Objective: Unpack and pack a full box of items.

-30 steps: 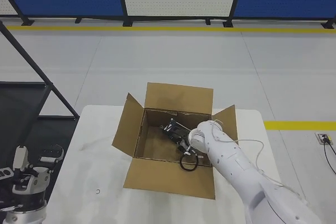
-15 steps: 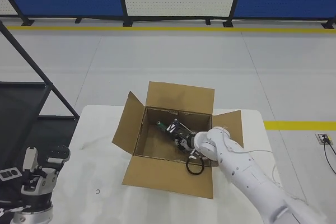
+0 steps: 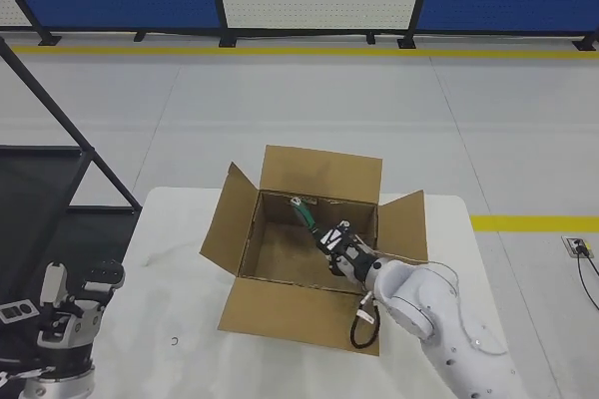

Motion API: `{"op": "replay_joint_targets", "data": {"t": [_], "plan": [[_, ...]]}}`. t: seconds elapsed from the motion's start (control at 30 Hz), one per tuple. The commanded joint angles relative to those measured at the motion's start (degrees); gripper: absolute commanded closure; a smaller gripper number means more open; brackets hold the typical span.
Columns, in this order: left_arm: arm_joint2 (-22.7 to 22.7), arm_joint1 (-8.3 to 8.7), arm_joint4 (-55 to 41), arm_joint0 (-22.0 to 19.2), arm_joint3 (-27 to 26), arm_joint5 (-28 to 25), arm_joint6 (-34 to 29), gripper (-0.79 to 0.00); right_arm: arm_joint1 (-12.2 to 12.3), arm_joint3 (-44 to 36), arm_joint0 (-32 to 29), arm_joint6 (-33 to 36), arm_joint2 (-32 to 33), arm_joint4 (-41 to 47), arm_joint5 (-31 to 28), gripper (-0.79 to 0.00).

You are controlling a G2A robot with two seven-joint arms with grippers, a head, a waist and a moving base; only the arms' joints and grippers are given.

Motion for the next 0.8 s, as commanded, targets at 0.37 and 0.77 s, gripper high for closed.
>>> {"op": "replay_joint_targets", "data": {"t": [0.37,0.77], "plan": [[1.81,0.11,0.51,-1.47,2.82,1.75,-2.09,-0.785,1.34,-8.75,-9.78,-6.13,7.25,1.99,1.22,0.0],[9.66,0.11,10.27,-4.61,3.88,4.68,-2.49,-0.785,1.49,-10.64,-9.8,-4.69,7.25,1.92,-1.74,0.0]]}}
